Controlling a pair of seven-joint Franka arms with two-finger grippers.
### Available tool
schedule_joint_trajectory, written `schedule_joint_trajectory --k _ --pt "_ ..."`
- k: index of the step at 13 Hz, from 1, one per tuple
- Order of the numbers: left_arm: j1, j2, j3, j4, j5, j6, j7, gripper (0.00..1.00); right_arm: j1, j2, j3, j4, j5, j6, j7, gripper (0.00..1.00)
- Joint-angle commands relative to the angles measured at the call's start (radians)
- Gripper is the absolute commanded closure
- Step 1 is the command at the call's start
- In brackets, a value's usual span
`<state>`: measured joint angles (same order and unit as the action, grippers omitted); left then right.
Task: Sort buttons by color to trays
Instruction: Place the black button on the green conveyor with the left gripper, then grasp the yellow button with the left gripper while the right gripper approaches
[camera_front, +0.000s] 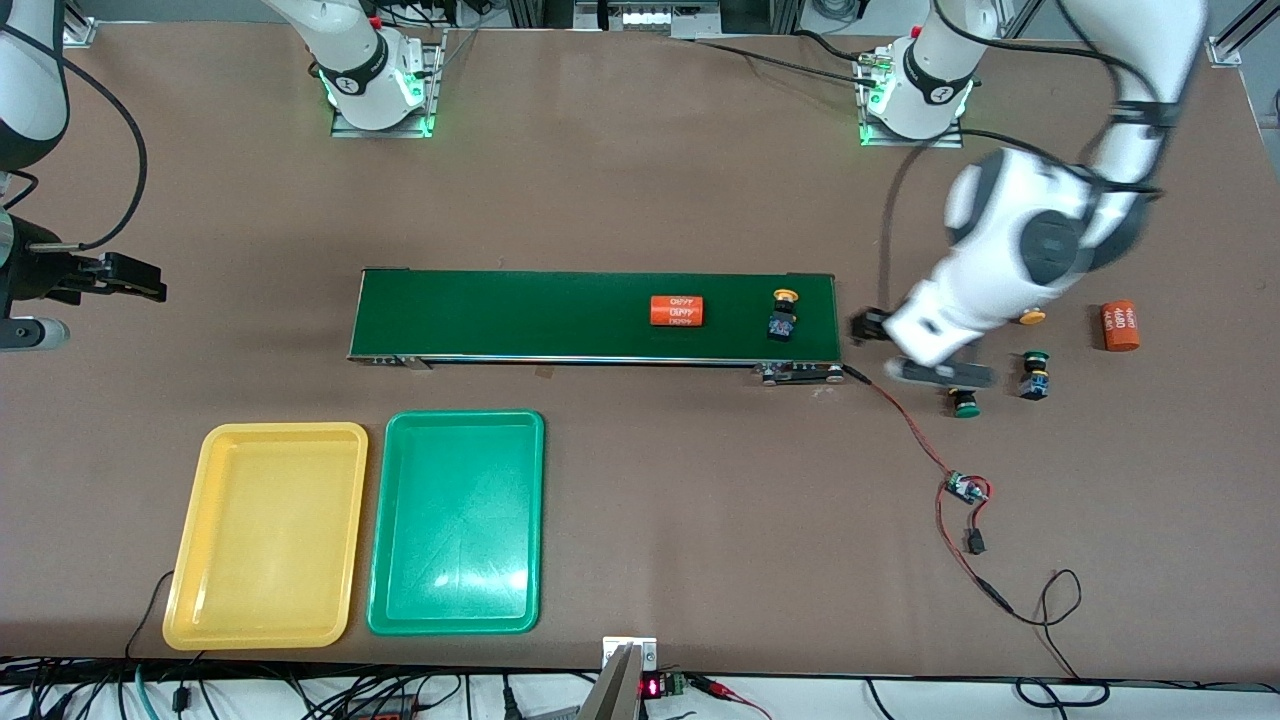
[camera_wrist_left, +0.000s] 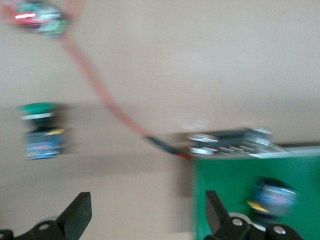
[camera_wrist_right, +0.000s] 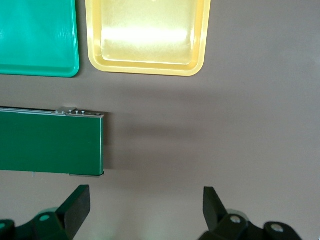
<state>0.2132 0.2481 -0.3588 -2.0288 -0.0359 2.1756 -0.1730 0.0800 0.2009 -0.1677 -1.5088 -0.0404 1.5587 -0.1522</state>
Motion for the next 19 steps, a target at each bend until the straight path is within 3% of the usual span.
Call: schedule_joint_trajectory --k 1,5,9,13,16,19 --pt "0.170 0.028 -0.011 -0.024 0.023 -0.025 0.035 0.00 -0.011 -0.009 0.000 -0.017 0.014 -0.017 -0.021 0.00" --pt "0.300 0.085 0.015 -0.024 0.261 -0.023 0.085 0.00 -0.017 -0.037 -0.003 -0.080 0.057 -0.022 -0.021 0.00" --pt "0.393 0.079 0.014 -0.123 0.272 -0.045 0.240 0.00 -0.025 -0.170 -0.003 -0.302 0.093 0.081 -0.020 0.00" --pt "0.413 0.065 0.012 -0.218 0.272 -0.043 0.244 0.00 -0.011 -0.306 0.007 -0.525 0.082 0.191 0.064 0.00" --pt "0.443 0.089 0.014 -0.241 0.272 -0.034 0.250 0.00 0.014 -0.366 0.060 -0.628 0.074 0.257 0.173 0.00" --pt "0.448 0.114 0.014 -0.240 0.281 -0.019 0.250 0.00 0.014 -0.377 0.154 -0.659 0.056 0.297 0.299 0.00"
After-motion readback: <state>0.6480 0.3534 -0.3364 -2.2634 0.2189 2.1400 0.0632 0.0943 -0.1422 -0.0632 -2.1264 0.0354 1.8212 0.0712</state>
